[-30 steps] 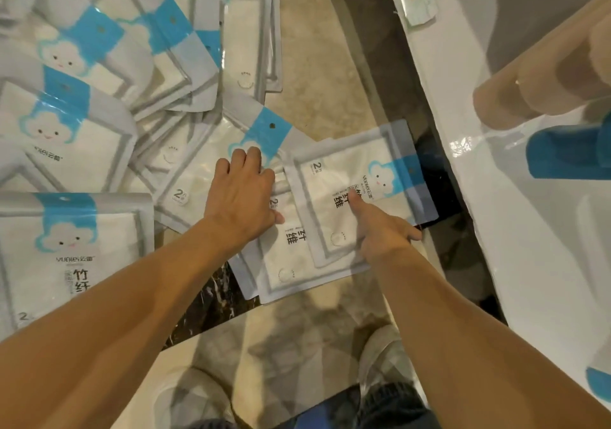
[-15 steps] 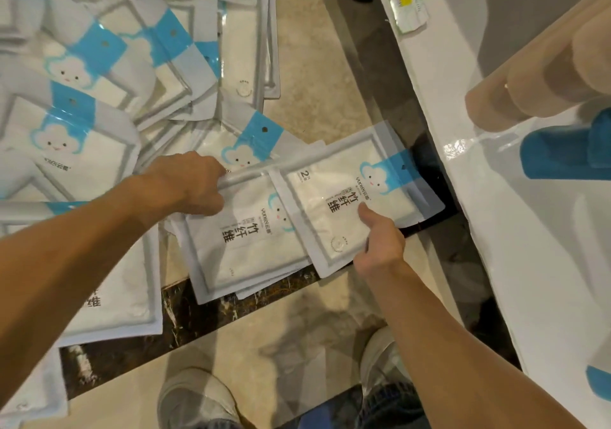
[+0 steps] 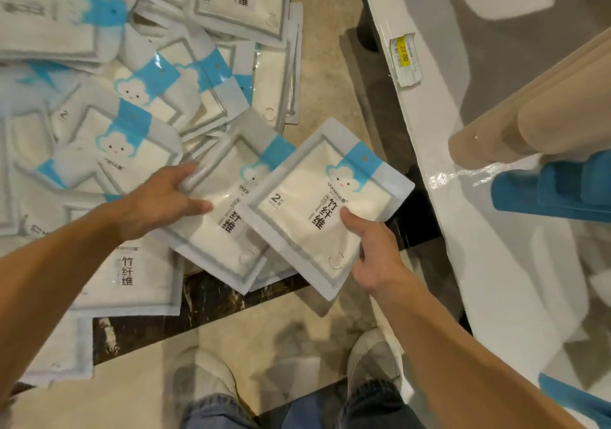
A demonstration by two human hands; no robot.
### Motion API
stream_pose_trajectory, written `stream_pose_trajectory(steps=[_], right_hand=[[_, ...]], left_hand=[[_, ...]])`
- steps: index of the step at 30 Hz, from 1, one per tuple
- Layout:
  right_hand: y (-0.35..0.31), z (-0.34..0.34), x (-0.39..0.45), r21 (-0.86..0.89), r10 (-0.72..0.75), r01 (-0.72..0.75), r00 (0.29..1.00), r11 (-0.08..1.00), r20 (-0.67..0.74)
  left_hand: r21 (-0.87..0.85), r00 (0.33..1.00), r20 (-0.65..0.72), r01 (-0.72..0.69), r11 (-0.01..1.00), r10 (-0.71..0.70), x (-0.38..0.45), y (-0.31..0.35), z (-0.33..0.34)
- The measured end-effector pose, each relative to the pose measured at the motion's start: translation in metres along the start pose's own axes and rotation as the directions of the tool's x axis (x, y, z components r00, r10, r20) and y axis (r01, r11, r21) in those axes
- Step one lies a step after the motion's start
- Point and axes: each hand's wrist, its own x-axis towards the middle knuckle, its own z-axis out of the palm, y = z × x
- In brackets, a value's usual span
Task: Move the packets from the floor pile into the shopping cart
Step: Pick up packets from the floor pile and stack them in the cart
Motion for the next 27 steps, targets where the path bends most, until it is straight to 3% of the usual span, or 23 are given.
stream_pose_trajectory(steps=[5,11,21,27], right_hand=[[-0.045,0.047,-0.071,-0.108,-0.011,0.027,0.989,0.994,0.150],[-0.155,0.141,-0.198,-0.280,-0.087,0.168,0.957,0.945,0.278],[-0.327,0.303,-0.505,-0.381,-0.206,0.459,0.813,0.802,0.545],[-0.369,0.365,-0.703,-0.417,-0.217,0.603,0.709,0.680,0.672]], left_hand=[[-0.306,0.963,-0.250,0.023,0.952,-0.103,-0.070,0.015,-0.070],[-0.499,0.878,-0.455,-0.113,0.859,-0.148,-0.177,0.092,-0.175],[-0.600,0.757,-0.646,-0.426,0.677,-0.095,-0.415,0.249,-0.373],[-0.569,0.637,-0.763,-0.580,0.584,-0.111,-0.595,0.298,-0.462]])
